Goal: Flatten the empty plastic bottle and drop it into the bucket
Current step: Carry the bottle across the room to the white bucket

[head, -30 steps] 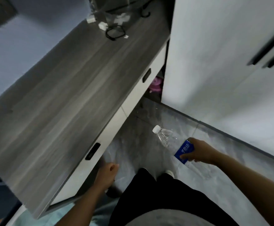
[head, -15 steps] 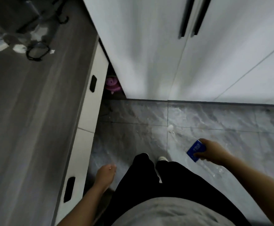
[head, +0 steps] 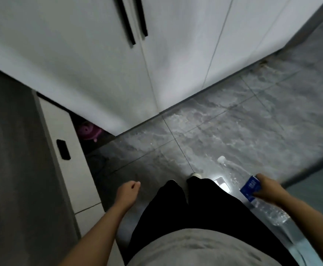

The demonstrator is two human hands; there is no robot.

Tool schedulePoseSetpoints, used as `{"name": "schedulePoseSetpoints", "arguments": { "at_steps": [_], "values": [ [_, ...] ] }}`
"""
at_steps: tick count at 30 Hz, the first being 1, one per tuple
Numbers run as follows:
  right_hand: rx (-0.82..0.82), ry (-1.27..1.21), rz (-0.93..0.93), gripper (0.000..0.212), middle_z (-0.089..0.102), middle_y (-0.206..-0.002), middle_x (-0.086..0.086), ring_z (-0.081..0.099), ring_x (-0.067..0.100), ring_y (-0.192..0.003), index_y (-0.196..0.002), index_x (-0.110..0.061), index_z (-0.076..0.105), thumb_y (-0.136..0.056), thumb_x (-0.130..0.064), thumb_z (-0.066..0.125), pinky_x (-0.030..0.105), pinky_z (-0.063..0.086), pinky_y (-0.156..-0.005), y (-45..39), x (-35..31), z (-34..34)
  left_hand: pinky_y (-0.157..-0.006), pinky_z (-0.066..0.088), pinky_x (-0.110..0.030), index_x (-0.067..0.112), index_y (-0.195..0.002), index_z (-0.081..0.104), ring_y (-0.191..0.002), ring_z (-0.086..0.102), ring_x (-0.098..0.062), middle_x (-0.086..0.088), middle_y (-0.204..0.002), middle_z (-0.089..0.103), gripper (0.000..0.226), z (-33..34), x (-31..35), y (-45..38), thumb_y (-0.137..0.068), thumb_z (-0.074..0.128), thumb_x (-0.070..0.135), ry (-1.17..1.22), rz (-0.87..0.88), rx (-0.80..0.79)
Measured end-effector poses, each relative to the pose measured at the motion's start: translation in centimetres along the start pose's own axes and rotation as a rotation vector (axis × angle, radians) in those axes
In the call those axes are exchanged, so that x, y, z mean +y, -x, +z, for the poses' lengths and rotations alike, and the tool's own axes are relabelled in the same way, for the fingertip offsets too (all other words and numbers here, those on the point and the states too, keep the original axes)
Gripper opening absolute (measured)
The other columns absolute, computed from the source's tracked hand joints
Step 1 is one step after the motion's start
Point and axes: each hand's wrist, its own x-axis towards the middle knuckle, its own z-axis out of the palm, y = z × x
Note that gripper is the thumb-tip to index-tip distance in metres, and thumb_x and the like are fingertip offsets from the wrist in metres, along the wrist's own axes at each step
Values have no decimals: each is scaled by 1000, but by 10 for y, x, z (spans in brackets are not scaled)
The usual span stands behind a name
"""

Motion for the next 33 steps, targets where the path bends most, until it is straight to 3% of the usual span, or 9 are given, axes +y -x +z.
{"name": "schedulePoseSetpoints", "arguments": {
  "at_steps": [5,9,13,16,21,25,27,30,33],
  "values": [
    [-17,-107,57,28,65,-119,18,61,28,-111,-94,-14,48,-78,-17,71,29,46,-85,11,39,27,-75,46,-36,1,-77,62,-88,62,-34,-26,-93,68,33,6,37,-23,-94,43,22,-152,67,-98],
    [-4,-304,130,56,62,-124,18,58,30,-115,-121,-4,50,-74,-18,77,32,45,-91,10,65,30,-70,40,-32,5,-70,59,-84,62,-34,-18,-80,64,33,18,68,-36,-94,43,22,-227,101,-150],
    [21,-431,158,56,63,-121,20,60,30,-111,-116,-4,52,-69,-13,81,33,46,-88,7,86,21,-69,43,-37,2,-69,60,-82,62,-34,-20,-79,65,36,28,98,-45,-94,43,22,-296,140,-167],
    [60,-520,175,60,63,-120,19,60,29,-109,-120,0,52,-69,-9,80,32,44,-81,4,101,16,-63,34,-31,10,-54,47,-72,55,-27,-14,-66,57,41,31,117,-50,-94,42,20,-364,160,-170],
    [121,-641,234,57,63,-124,18,60,30,-112,-122,-3,52,-72,-11,78,33,45,-88,-2,120,15,-59,30,-30,21,-43,38,-63,49,-22,-1,-51,45,51,28,161,-68,-94,44,17,-449,211,-165],
    [101,-707,331,62,59,-129,18,56,31,-118,-128,-4,46,-74,-13,76,34,44,-94,-8,125,17,-66,43,-37,16,-50,42,-77,62,-35,-24,-73,64,44,24,213,-97,-94,42,18,-538,288,-203],
    [96,-744,387,61,61,-127,19,58,31,-115,-127,-5,47,-74,-13,76,33,44,-92,-10,126,20,-73,47,-38,11,-55,45,-79,62,-33,-22,-76,64,41,24,242,-112,-94,41,19,-601,337,-224],
    [66,-764,464,48,64,-120,22,61,32,-110,-119,-4,50,-77,-14,70,32,45,-85,-10,127,27,-67,43,-37,10,-54,48,-74,60,-27,-19,-70,59,43,31,286,-133,-95,41,19,-617,405,-278],
    [50,-842,529,47,64,-120,23,61,33,-109,-121,-4,50,-80,-14,68,31,45,-84,-8,133,35,-69,42,-34,-7,-77,65,-85,64,-30,-28,-88,68,40,45,335,-155,-95,40,19,-665,464,-299]
  ]
}}
